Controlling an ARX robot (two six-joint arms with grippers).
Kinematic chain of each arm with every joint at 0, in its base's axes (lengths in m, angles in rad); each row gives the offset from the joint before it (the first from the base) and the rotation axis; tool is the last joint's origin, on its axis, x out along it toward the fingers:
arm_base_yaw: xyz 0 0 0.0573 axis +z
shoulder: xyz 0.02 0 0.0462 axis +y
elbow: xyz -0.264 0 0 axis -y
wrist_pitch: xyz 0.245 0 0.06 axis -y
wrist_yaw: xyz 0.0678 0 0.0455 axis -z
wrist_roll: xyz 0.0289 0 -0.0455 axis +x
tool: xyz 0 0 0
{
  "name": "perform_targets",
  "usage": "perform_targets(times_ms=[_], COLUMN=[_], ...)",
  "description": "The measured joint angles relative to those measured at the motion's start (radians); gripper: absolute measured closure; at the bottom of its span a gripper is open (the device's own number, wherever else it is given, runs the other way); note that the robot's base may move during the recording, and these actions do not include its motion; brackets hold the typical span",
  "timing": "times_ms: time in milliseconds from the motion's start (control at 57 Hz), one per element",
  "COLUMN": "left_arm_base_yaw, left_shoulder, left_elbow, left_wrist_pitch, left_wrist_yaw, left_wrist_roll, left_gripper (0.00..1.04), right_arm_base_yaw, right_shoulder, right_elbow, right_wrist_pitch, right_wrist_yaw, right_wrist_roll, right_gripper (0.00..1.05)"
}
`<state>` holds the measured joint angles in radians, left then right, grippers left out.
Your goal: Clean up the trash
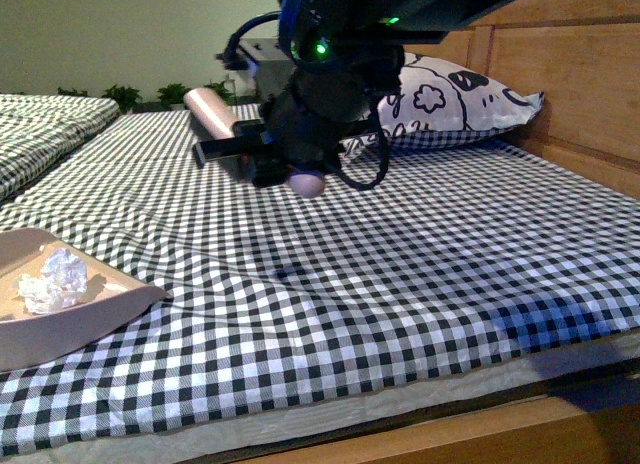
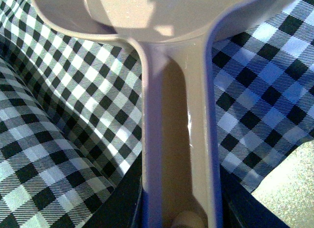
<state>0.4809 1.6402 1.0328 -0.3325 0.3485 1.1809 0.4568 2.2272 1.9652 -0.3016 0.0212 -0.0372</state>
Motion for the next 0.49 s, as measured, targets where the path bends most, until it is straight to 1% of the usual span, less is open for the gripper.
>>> perform_targets(times_ms=[70,123,298,368,491], left_arm_base_yaw=[0.000,0.000,0.001,0.001,0.001], left_shoulder=[0.000,0.000,0.000,-0.002,-0.008], left_elbow=[0.000,0.000,-0.001,-0.010,-0.010], left_wrist_pitch=[0.000,0.000,0.010,0.071,0.129], left_wrist_yaw=[0.000,0.000,0.005,0.035,0.043], left_wrist_roll=[0.000,0.000,-0.010,-0.061,-0.166], left_gripper=[0.78,0.78,0.78,0.78,0.78], right_arm_base_yaw=[-0.023,-0.057,-0.151,-0.182,-0.230], right_shoulder=[-0.010,-0.024,-0.085,-0.116,-0.184], right_elbow=[-0.021,-0.050,-0.122,-0.151,-0.217], right_wrist_pitch=[0.037,0.073,0.115,0.132,0.172], right_wrist_yaw=[0.034,0.061,0.088,0.089,0.085], right_wrist_roll=[0.014,0.032,0.052,0.052,0.047], right_gripper=[0.85,0.85,0.85,0.85,0.85])
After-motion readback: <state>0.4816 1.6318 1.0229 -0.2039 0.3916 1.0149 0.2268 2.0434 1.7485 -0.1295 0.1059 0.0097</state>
